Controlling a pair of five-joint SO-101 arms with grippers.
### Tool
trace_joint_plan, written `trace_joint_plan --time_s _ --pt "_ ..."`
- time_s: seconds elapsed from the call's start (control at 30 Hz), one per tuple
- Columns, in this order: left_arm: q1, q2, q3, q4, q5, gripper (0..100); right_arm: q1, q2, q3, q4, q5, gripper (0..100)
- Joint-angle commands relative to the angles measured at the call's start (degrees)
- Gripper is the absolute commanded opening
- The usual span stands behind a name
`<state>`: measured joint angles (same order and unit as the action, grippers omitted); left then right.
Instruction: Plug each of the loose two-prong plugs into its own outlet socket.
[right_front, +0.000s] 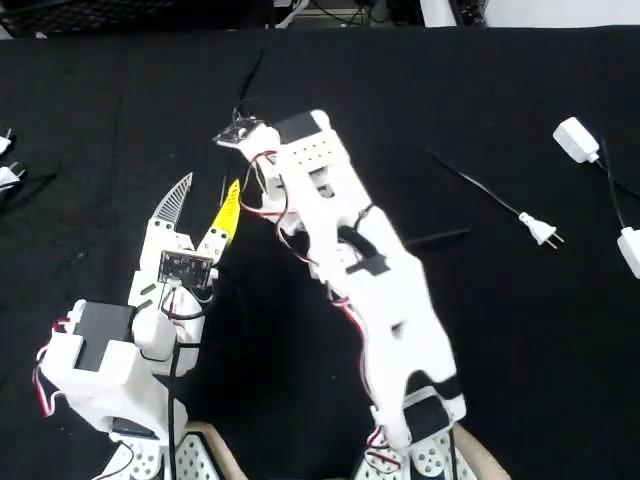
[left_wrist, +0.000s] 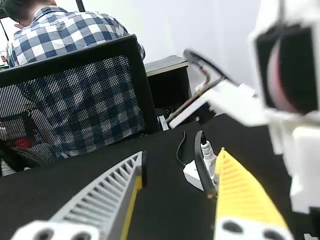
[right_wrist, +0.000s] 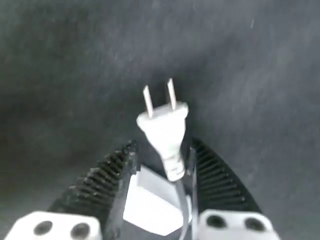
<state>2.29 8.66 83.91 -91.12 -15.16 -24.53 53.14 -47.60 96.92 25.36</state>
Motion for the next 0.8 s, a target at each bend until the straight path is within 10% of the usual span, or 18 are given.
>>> trace_joint_plan --time_s 0.0,0.77 --pt "0.0 -0.4 0.2 -1.2 0.4 24 1.8 5.6 -14.2 2.6 2.3 14.9" --pt "1.5 -0.4 -1.2 -1.3 0.3 24 1.5 -2.2 -12.8 4.4 2.7 1.2"
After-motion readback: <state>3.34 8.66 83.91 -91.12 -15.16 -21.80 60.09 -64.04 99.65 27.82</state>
